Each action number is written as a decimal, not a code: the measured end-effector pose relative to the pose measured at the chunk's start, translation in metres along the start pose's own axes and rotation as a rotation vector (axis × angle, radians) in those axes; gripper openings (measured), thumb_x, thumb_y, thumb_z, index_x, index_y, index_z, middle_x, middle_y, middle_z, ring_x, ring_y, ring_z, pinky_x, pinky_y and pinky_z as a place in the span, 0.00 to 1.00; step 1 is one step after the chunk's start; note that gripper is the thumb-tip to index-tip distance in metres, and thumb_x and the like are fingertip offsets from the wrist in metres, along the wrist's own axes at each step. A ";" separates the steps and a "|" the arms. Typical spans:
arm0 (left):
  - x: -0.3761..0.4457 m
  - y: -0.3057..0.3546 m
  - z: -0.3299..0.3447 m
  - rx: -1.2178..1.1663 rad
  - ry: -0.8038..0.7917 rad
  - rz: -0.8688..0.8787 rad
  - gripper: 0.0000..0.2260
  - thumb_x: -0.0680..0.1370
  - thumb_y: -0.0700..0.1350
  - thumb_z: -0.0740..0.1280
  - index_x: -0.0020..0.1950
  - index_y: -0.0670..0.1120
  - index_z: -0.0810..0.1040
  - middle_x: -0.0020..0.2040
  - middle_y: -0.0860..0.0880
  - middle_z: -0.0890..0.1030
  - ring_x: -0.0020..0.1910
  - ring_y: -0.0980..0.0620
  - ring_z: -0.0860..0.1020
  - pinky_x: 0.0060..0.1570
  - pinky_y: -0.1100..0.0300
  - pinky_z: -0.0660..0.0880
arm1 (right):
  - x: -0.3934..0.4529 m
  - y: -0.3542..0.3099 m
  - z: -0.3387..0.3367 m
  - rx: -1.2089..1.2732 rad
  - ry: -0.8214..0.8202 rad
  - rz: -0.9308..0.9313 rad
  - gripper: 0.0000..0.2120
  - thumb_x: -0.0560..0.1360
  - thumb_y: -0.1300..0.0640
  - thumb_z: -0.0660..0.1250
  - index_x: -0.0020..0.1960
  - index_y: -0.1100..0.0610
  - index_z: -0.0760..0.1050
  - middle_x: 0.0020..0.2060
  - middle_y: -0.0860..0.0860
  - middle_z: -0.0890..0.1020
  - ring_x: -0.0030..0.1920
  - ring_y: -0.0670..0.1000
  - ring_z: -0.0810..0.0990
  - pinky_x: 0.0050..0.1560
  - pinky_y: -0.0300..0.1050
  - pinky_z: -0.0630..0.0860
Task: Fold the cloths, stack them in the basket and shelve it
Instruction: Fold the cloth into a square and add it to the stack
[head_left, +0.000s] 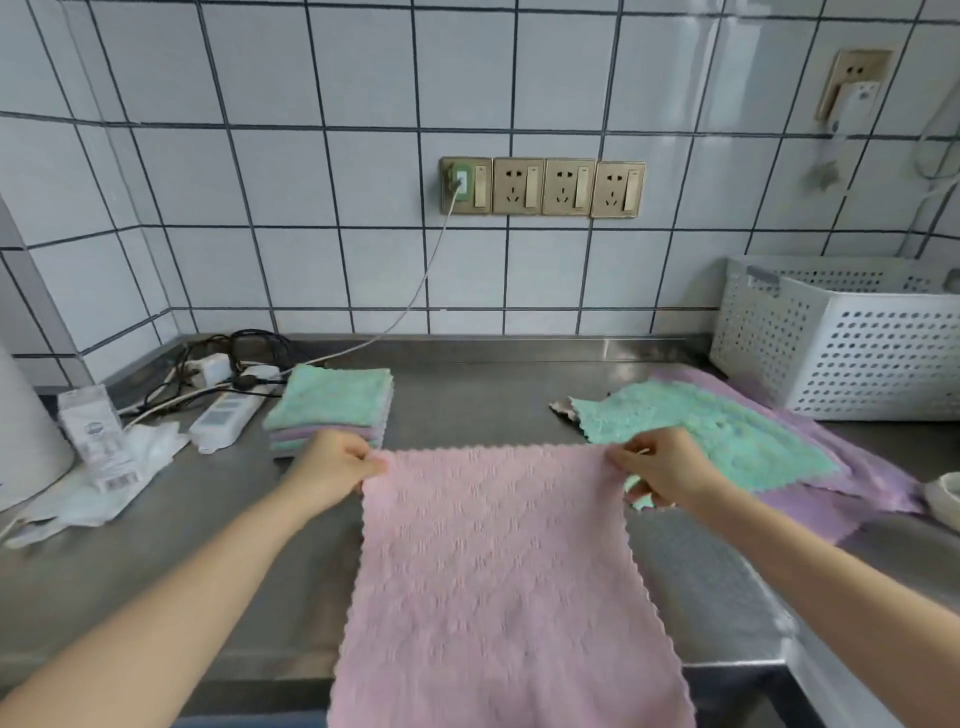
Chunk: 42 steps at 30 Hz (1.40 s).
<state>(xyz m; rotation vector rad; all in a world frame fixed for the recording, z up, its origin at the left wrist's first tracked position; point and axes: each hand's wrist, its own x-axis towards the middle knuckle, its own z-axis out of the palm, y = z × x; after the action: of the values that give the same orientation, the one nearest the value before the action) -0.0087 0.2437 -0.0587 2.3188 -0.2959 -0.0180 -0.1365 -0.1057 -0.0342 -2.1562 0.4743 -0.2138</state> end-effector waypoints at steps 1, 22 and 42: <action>0.005 -0.004 0.007 0.036 -0.003 0.001 0.14 0.69 0.46 0.73 0.30 0.38 0.76 0.27 0.44 0.71 0.30 0.53 0.67 0.35 0.59 0.61 | 0.005 0.006 0.004 -0.019 -0.013 0.033 0.11 0.76 0.60 0.68 0.37 0.63 0.77 0.26 0.55 0.79 0.24 0.51 0.81 0.20 0.37 0.70; -0.105 0.045 0.086 0.558 -0.444 0.515 0.37 0.72 0.71 0.44 0.77 0.57 0.46 0.75 0.61 0.38 0.74 0.61 0.35 0.74 0.59 0.37 | -0.067 0.024 0.053 -0.479 -0.344 -0.695 0.19 0.81 0.49 0.57 0.68 0.57 0.71 0.69 0.49 0.70 0.70 0.43 0.65 0.67 0.23 0.51; -0.124 -0.009 0.037 0.618 -0.205 0.743 0.38 0.62 0.28 0.58 0.70 0.49 0.70 0.69 0.52 0.73 0.67 0.56 0.72 0.63 0.59 0.67 | -0.093 0.052 0.019 -0.892 -0.233 -0.960 0.20 0.60 0.66 0.68 0.50 0.52 0.76 0.44 0.46 0.81 0.40 0.49 0.81 0.32 0.42 0.78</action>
<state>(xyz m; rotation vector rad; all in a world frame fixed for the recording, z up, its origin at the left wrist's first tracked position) -0.1310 0.2506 -0.1003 2.6483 -1.4147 0.2352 -0.2289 -0.0808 -0.0853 -3.0813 -0.7982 -0.2973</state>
